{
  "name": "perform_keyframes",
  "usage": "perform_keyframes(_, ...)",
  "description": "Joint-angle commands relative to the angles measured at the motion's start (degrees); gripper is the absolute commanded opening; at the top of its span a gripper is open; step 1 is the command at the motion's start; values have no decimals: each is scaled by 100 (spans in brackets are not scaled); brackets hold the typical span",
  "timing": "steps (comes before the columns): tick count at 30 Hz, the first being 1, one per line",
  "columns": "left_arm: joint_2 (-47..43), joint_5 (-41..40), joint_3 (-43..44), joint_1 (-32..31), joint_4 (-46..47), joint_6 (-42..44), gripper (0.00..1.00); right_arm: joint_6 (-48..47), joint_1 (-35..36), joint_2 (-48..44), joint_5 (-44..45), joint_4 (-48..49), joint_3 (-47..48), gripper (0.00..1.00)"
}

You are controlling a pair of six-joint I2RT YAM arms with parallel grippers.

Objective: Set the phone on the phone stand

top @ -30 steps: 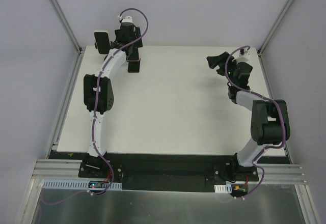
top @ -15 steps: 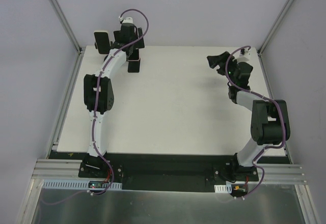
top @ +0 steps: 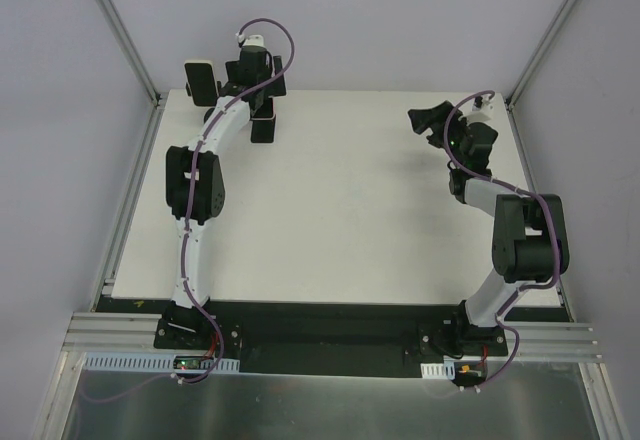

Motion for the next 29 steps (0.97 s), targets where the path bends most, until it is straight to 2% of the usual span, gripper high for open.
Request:
perform_keyframes(1, -127, -11, -35, -52, 47, 55, 99, 58, -35, -4, -134, 417, -24, 97)
perform_keyframes(5, -320, 86, -202, -52, 47, 37, 99, 67, -44, 5, -143, 425, -15, 97)
perform_keyframes(10, -1092, 227, -745, -70, 29, -349, 99, -135, -35, -179, -11, 75, 46, 97)
perform_keyframes(13, -1909, 288, -1368, -131, 29, -621, 99, -486, 0, -556, 226, -662, 125, 97)
perform_keyframes(15, -2705, 323, -1791, -210, 29, -919, 99, -784, 210, -873, 786, -1724, 222, 97)
perform_keyframes(17, -3323, 445, -2599, -298, 29, -1183, 99, -1452, 648, -1391, 1714, -2916, 406, 97)
perform_keyframes(18, -3952, 551, -2889, -342, 20, -1419, 99, -1654, 825, -1576, 2025, -3245, 433, 97)
perform_keyframes(20, -4623, 944, -3803, -535, 20, -1640, 99, -1945, 1281, -2147, 2423, -3922, 285, 97)
perform_keyframes(24, -6598, 1387, -5315, -1000, 11, -1931, 99, -1543, 1783, -3587, 2108, -4443, -698, 97)
perform_keyframes(25, -6926, 1683, -5849, -1071, 3, -1940, 99, -1455, 1863, -4304, 1977, -4513, -944, 96)
perform_keyframes(26, -7243, 1833, -6098, -1141, -32, -1984, 99, -1384, 2064, -4694, 1706, -4584, -1504, 96)
perform_keyframes(27, -7872, 2174, -6335, -1151, -67, -2080, 99, -1410, 2161, -5089, 1599, -4636, -1718, 96)
perform_keyframes(28, -8183, 2300, -6703, -1142, -111, -2098, 99, -1471, 2241, -5876, 1493, -4724, -1946, 96)
perform_keyframes(29, -8508, 2431, -6863, -1151, -164, -2107, 99, -1593, 2294, -6293, 1074, -4794, -2314, 96)
